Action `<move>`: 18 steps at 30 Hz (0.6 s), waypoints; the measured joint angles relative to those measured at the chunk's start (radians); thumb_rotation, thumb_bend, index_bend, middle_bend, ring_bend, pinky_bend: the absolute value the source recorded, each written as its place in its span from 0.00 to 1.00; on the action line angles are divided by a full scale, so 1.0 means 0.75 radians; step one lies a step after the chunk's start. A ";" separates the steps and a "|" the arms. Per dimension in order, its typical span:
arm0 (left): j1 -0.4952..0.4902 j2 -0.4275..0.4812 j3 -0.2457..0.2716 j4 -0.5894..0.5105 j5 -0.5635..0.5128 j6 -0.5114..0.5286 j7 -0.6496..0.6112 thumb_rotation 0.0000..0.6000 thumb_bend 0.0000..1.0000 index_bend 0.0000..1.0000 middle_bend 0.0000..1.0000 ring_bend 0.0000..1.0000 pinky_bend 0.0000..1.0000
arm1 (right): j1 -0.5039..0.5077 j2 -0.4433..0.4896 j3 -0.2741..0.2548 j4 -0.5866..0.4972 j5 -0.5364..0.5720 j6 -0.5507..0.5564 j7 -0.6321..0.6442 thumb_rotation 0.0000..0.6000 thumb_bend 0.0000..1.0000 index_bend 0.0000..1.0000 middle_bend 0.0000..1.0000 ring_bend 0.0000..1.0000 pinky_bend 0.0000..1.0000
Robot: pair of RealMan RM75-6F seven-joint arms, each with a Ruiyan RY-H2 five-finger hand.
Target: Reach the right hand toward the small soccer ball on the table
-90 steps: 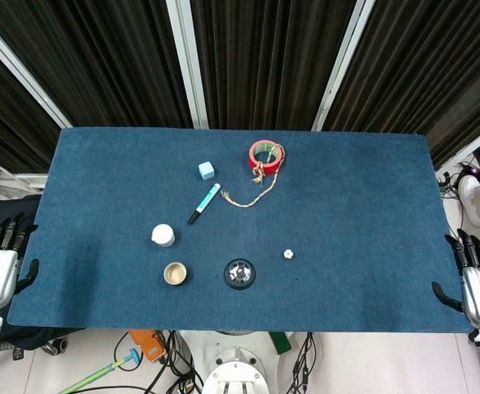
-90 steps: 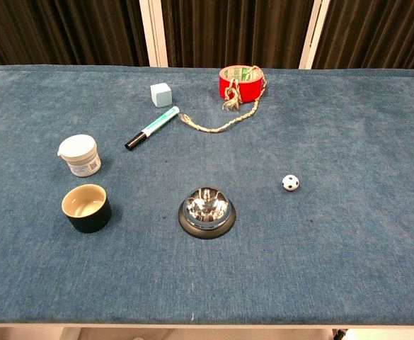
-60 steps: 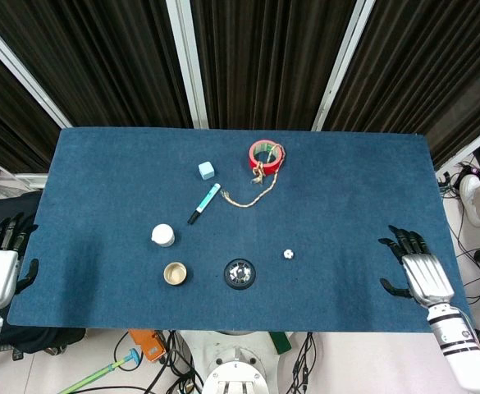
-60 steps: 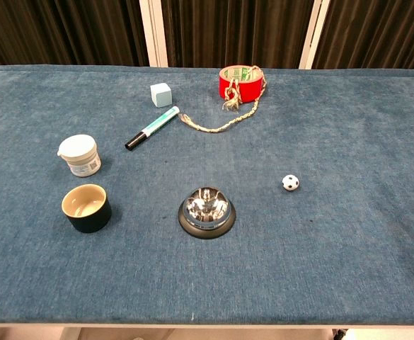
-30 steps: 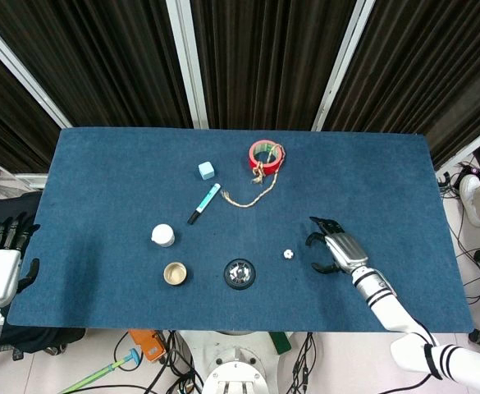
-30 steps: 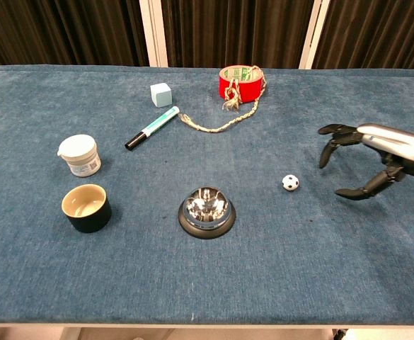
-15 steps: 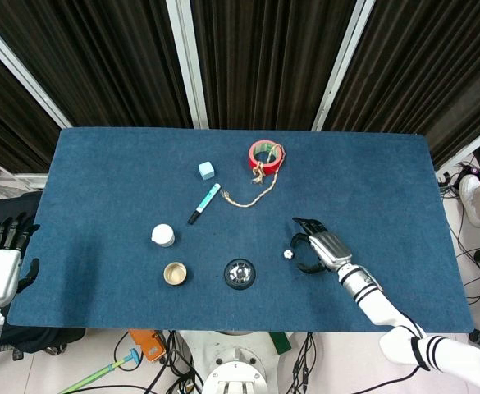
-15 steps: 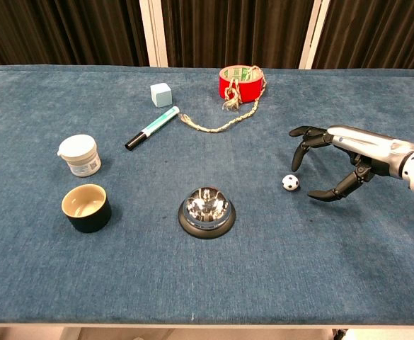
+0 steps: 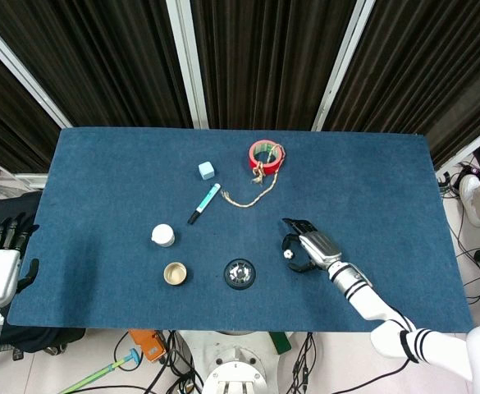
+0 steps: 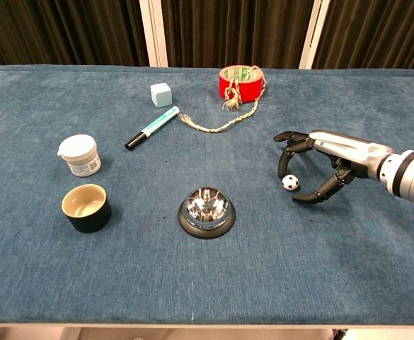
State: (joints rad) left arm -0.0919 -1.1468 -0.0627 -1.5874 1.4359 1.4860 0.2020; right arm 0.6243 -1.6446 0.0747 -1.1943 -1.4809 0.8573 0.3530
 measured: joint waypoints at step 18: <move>0.001 0.000 -0.003 -0.002 -0.007 0.002 0.004 1.00 0.41 0.17 0.00 0.01 0.09 | 0.027 -0.033 -0.003 0.065 0.033 -0.006 -0.008 1.00 0.40 0.62 0.08 0.12 0.09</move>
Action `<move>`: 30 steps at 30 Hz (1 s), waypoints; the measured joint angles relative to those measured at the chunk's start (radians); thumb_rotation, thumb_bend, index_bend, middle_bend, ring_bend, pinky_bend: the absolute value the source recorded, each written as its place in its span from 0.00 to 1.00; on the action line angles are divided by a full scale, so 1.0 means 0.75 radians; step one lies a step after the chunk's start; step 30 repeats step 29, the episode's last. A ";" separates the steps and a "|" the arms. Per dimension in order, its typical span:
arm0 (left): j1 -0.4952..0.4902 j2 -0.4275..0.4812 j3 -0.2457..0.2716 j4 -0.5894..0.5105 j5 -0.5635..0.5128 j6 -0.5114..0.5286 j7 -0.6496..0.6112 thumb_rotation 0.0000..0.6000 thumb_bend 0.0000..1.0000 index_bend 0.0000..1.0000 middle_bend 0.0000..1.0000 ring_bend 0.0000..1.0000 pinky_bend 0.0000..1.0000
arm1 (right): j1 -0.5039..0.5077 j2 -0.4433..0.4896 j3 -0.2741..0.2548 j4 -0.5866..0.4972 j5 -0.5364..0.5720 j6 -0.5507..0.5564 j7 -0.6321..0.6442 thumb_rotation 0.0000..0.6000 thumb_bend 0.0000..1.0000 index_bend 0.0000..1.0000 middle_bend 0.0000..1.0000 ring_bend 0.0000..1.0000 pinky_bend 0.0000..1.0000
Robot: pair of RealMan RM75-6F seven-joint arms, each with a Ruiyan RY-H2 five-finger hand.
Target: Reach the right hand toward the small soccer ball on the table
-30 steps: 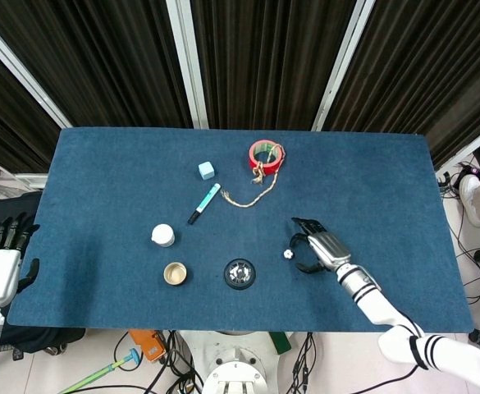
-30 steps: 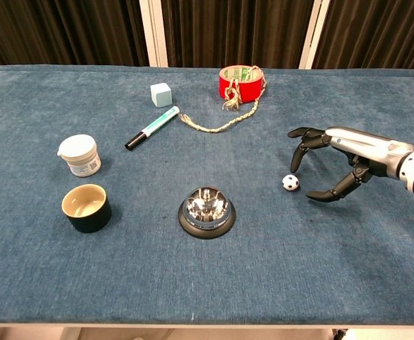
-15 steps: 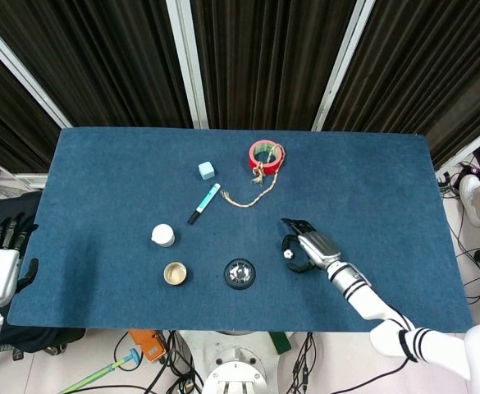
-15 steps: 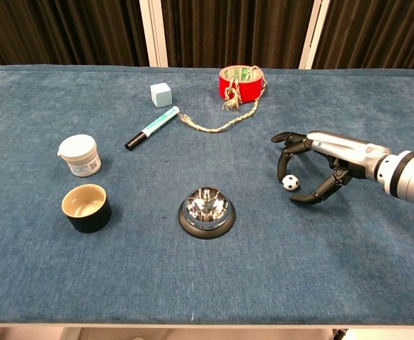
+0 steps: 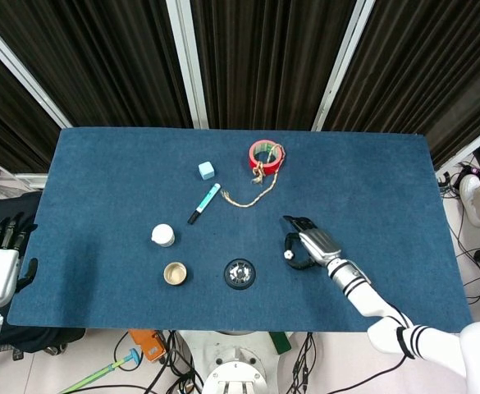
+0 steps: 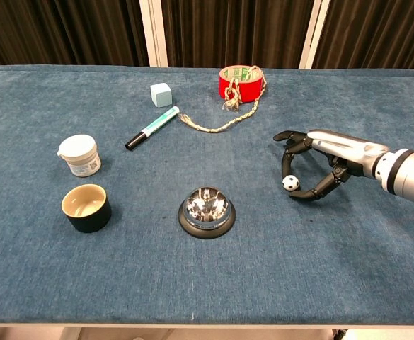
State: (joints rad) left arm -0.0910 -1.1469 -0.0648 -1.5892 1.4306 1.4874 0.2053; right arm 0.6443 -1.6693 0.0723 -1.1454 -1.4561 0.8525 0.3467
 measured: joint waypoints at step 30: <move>0.002 0.004 0.004 -0.009 -0.002 -0.003 0.010 1.00 0.41 0.17 0.00 0.01 0.09 | 0.156 0.193 0.333 -0.251 0.102 0.171 -0.091 1.00 0.50 0.69 0.09 0.16 0.13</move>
